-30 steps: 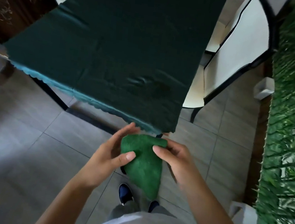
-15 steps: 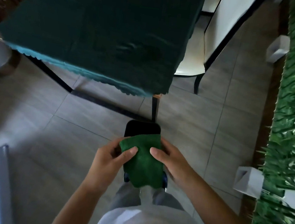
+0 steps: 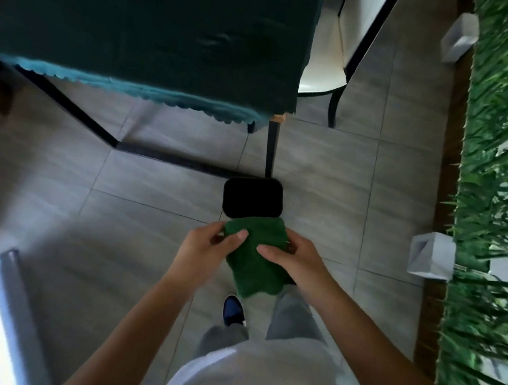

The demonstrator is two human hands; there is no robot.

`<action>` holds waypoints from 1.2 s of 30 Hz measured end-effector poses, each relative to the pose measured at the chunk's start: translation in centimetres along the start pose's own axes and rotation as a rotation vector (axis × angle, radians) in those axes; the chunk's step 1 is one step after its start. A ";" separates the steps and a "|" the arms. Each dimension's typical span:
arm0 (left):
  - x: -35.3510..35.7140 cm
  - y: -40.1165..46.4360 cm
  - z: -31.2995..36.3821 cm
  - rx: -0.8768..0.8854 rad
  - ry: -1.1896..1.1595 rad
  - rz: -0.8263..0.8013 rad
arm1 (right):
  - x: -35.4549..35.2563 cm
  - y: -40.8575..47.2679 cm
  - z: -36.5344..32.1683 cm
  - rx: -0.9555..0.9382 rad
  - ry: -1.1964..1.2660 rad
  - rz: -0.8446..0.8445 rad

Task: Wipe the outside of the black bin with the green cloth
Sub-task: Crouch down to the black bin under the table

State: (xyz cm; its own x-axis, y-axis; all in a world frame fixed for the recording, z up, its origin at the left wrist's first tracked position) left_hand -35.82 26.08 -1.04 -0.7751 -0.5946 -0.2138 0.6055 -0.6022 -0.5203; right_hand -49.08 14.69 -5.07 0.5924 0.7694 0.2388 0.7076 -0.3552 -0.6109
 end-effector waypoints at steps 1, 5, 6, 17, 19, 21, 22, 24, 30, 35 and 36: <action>-0.5 -0.1 -0.6 0.001 0.052 0.001 | 0.2 -0.1 0.6 -0.010 -0.015 0.026; -0.5 -0.3 -3.2 -0.081 -0.022 -0.091 | 1.1 -0.1 2.7 -0.045 0.020 0.093; -0.1 -0.3 -3.8 -0.111 -0.078 -0.108 | 1.3 0.1 3.5 -0.041 0.053 0.108; 3.5 5.7 -8.4 -0.058 0.342 -0.032 | -3.3 4.4 9.3 0.030 0.008 0.173; 5.1 7.4 -9.9 -0.066 0.368 -0.069 | -5.3 5.5 10.4 0.014 -0.024 0.183; 6.6 9.6 -11.7 -0.059 0.362 -0.062 | -6.9 7.5 11.4 -0.020 -0.068 0.177; 7.1 11.0 -12.7 -0.044 0.360 -0.041 | -7.7 9.1 11.8 -0.044 -0.101 0.169; 7.8 14.5 -15.3 -0.010 0.366 -0.003 | -8.8 13.8 13.1 -0.084 -0.190 0.131; 8.6 26.1 -24.3 0.018 0.436 0.032 | -11.1 27.3 18.1 -0.134 -0.435 0.064; 10.2 32.9 -30.3 0.146 0.524 -0.008 | -13.2 33.9 21.2 -0.217 -0.614 0.014; 10.4 33.8 -31.1 0.178 0.522 0.001 | -13.3 35.0 21.5 -0.231 -0.651 0.005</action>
State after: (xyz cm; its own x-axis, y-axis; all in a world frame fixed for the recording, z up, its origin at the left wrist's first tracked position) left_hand -29.02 16.10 -46.51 -0.7340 -0.2792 -0.6191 0.5921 -0.7097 -0.3819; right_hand -40.47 3.41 -45.81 0.2946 0.9040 -0.3098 0.8122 -0.4077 -0.4173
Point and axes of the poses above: each hand's wrist, its own y-axis towards the middle knuckle, its own x-axis out of the palm, z = x × y, the point moved 10 cm from there along y, towards the middle knuckle
